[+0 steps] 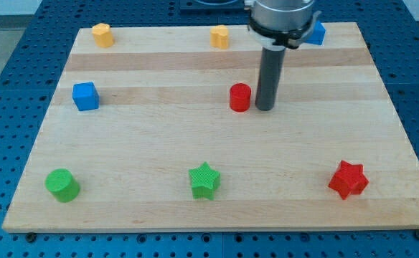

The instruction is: Push the blue cube to the left of the red circle

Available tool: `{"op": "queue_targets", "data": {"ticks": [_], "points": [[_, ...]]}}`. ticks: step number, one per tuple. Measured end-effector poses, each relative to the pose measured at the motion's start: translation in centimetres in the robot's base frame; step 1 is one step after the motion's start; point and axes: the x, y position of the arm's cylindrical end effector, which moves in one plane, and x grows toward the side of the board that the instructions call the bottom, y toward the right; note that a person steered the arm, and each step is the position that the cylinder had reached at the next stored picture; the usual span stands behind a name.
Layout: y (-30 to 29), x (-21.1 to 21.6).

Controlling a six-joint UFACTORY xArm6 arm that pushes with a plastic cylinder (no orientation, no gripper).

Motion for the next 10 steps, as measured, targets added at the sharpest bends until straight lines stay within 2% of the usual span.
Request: {"op": "queue_targets", "data": {"ticks": [2, 3, 4, 8, 9, 10], "points": [[-2.3, 0.1], [-4.1, 2.3], [-8.1, 3.9], [-32.4, 3.9], [-36.3, 3.0], [-37.4, 2.0]]}}
